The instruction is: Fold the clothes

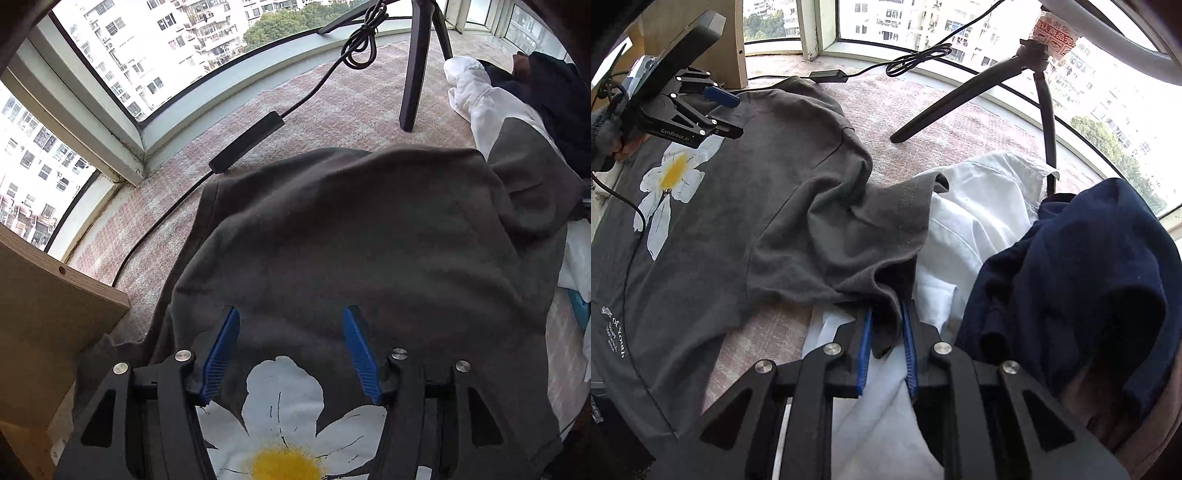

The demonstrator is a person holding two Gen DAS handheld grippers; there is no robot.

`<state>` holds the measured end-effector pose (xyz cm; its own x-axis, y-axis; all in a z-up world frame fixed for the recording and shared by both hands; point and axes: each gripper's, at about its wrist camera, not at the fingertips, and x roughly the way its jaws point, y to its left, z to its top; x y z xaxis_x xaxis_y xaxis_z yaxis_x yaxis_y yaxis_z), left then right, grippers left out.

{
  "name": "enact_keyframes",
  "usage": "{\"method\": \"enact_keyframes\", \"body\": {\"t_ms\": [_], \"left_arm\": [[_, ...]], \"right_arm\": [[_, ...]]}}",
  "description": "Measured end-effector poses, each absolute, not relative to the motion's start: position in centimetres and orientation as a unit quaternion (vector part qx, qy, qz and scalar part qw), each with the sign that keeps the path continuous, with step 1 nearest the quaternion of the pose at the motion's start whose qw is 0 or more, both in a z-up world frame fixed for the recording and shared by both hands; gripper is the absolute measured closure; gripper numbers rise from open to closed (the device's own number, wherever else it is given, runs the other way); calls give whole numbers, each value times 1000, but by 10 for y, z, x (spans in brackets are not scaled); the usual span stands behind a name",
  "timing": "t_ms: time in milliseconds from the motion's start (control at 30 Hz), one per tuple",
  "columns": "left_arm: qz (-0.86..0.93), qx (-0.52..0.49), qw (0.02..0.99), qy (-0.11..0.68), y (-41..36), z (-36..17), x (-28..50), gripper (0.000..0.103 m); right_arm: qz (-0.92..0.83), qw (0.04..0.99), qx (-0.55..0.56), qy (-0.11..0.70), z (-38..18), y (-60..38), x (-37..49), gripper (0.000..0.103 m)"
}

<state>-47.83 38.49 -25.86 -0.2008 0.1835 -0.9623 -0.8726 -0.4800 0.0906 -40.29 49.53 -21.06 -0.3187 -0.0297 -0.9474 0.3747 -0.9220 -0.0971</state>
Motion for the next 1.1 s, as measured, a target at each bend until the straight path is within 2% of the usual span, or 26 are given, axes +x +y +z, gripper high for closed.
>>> {"method": "enact_keyframes", "body": {"t_ms": [67,133,233,267,333,367,433,500,667,767,800,833,867,933,967,1000,1033,1100], "left_arm": [[690,-503,385,349,390,-263,-470,48],[683,-492,391,371,394,-268,-461,54],[686,-467,378,409,390,-275,-460,61],[694,-477,367,395,384,-270,-467,62],[708,-496,345,364,371,-260,-482,85],[715,-506,335,348,365,-255,-489,84],[706,-540,350,296,351,-245,-492,71],[693,-555,360,287,347,-242,-485,61],[662,-585,369,288,360,-254,-473,60],[658,-581,375,297,369,-256,-469,61],[660,-574,376,306,372,-254,-469,68],[660,-567,384,308,374,-251,-469,91],[659,-569,386,305,375,-248,-472,100],[657,-573,391,294,376,-243,-479,100],[657,-575,392,288,377,-240,-483,100],[658,-577,393,282,377,-237,-487,101],[659,-578,393,278,379,-235,-489,101],[663,-571,395,280,383,-228,-491,101]], "right_arm": [[-799,124,568,151,-209,493,-402,86],[-809,119,556,149,-201,491,-396,85],[-829,110,531,136,-186,491,-382,74],[-833,114,527,123,-182,492,-376,74],[-833,140,528,82,-178,492,-362,74],[-829,161,533,56,-179,490,-354,74],[-814,185,549,47,-193,478,-337,74],[-797,203,568,42,-212,465,-322,74],[-766,226,602,-14,-260,441,-301,74],[-769,231,596,-33,-270,431,-298,74],[-769,231,595,-36,-273,428,-299,74],[-769,232,594,-39,-275,426,-299,74],[-769,235,592,-42,-276,425,-301,74],[-769,241,590,-44,-278,422,-303,74],[-770,243,589,-39,-278,419,-304,79],[-770,246,588,-35,-279,417,-304,86],[-768,249,589,-34,-279,415,-304,100],[-765,253,591,-37,-281,413,-305,100]]}}
